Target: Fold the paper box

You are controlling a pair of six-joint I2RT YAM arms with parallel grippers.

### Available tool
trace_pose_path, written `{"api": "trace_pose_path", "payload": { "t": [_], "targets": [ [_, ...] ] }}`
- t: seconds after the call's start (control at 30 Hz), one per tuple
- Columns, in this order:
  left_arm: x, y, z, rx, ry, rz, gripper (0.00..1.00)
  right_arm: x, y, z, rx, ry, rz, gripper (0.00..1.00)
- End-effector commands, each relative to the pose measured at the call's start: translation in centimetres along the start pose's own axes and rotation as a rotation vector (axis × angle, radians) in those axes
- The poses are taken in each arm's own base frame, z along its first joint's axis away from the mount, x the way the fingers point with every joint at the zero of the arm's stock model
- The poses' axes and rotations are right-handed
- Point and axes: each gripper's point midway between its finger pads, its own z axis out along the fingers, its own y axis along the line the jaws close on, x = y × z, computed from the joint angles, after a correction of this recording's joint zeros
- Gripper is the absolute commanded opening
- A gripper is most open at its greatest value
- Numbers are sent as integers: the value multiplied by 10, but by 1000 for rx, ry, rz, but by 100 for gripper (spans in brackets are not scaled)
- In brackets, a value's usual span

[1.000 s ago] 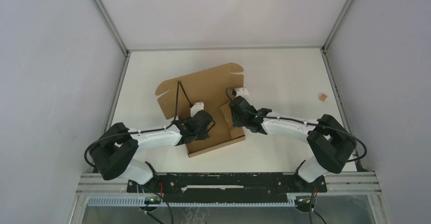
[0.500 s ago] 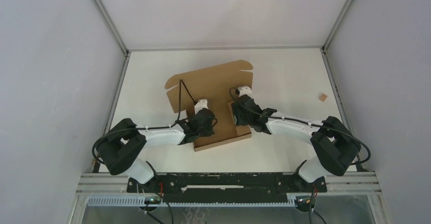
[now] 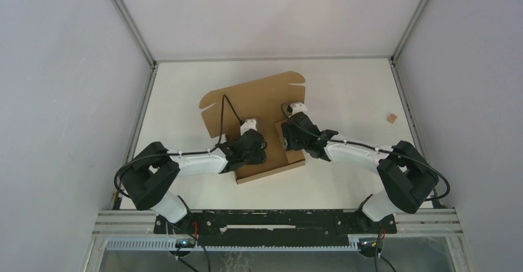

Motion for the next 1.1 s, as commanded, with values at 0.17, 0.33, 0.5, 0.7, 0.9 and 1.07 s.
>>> {"api": "trace_pose_path", "payload": {
  "t": [0.17,0.33,0.5,0.7,0.9,1.07],
  "targets": [
    [35,68,-10,-303,158,174,49,-23,19,-6,-78,-66,1,61],
    [24,74,-18,-355,131,209,51,-16,17,-2,-73,-46,0,61],
    [18,69,-25,-349,102,225,54,-13,16,1,-70,-35,1,61],
    [11,70,-32,-350,65,219,59,-9,17,3,-74,-22,-5,61],
    [0,68,-41,-338,17,217,62,-7,18,5,-81,-15,-5,61],
    [-8,73,-48,-357,-15,218,64,-6,18,5,-80,-12,-6,61]
  ]
}}
